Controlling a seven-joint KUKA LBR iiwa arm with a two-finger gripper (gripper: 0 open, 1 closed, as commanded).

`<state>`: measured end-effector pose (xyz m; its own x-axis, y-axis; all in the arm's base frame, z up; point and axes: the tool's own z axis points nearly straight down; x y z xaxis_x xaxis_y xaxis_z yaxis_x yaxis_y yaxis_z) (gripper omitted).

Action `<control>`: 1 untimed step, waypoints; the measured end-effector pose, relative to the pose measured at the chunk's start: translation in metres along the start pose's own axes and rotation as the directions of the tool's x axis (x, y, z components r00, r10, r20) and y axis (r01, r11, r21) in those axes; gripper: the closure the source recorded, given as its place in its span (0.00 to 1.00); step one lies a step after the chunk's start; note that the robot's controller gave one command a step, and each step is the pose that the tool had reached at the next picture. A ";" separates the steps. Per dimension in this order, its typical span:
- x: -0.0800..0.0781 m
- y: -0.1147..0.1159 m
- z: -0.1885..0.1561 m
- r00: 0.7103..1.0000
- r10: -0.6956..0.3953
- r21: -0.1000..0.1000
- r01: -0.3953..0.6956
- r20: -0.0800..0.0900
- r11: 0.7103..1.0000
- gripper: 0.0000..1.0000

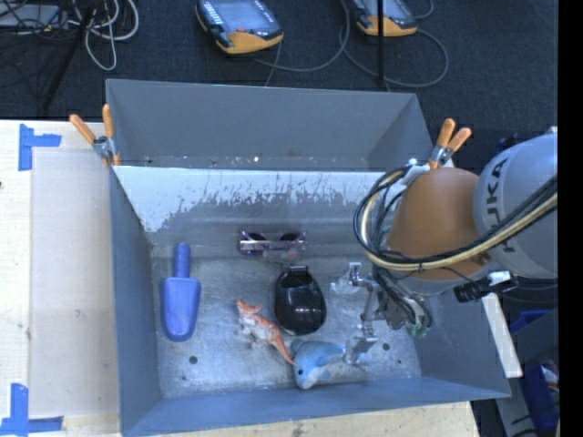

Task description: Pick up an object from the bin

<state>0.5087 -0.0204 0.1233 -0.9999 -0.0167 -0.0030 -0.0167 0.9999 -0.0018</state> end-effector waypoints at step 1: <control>-0.030 0.024 0.035 0.991 -0.134 -0.003 0.134 -0.002 0.991 0.00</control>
Offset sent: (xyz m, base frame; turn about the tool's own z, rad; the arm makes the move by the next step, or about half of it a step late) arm 0.0261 0.0638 -0.0533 -0.1457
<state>0.5384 0.0040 0.0882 -0.9886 -0.1507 -0.0009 -0.1507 0.9886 0.0009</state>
